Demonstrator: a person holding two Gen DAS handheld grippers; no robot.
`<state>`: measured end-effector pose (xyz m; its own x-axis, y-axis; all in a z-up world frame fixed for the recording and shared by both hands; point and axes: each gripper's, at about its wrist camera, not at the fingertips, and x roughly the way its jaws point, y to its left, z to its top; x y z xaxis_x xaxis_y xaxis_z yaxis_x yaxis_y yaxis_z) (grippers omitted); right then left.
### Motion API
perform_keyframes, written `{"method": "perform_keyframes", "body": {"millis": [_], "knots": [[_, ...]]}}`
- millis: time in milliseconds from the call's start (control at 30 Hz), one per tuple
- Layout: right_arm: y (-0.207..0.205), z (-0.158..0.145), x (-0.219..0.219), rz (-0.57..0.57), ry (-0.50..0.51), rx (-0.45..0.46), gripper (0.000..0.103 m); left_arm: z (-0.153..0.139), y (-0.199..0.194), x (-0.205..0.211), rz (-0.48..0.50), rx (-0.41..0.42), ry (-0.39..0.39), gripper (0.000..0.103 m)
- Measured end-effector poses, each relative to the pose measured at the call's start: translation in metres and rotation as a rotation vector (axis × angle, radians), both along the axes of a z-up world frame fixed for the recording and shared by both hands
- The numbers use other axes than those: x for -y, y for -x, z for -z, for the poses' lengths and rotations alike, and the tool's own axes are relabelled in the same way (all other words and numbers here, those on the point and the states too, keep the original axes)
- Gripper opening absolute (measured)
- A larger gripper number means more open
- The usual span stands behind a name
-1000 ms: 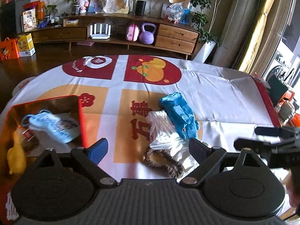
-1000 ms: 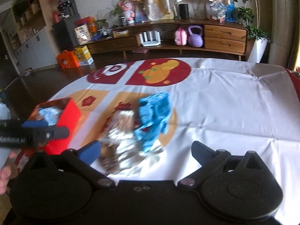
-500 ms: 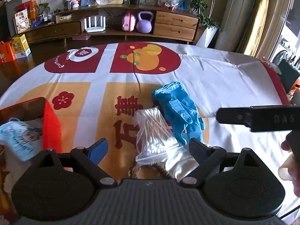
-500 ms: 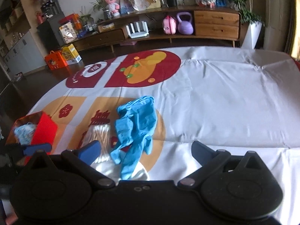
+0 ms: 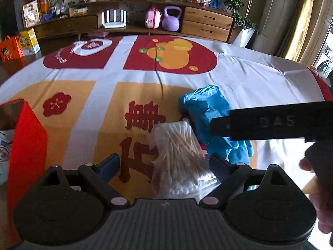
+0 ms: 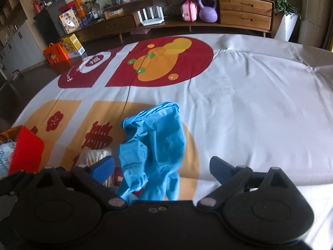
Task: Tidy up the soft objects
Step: 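Grasp the blue gloves with the right tool while the left tool grasps the cotton swab bag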
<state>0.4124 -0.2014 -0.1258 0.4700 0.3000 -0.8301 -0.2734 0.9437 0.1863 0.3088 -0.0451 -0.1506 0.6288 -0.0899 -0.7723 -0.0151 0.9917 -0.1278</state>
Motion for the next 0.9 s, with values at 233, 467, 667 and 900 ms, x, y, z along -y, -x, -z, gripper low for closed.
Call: {"method": "perform_keyframes", "body": {"millis": [233, 467, 667, 900], "knots": [[-0.004, 0.014, -0.012, -0.008, 0.066, 0.014, 0.080, 0.003, 0.001, -0.005, 0.001, 0.032, 0.026, 0.083], [0.004, 0.011, -0.024, -0.069, 0.132, 0.067, 0.027, 0.000, 0.003, -0.011, -0.003, 0.059, 0.045, 0.047], [0.011, 0.002, -0.030, -0.084, 0.174, 0.114, 0.006, -0.004, 0.005, -0.017, 0.007, 0.065, 0.055, 0.034], [0.032, -0.031, -0.021, -0.099, 0.155, 0.166, 0.005, -0.027, 0.025, -0.028, -0.007, 0.097, 0.089, 0.034]]}}
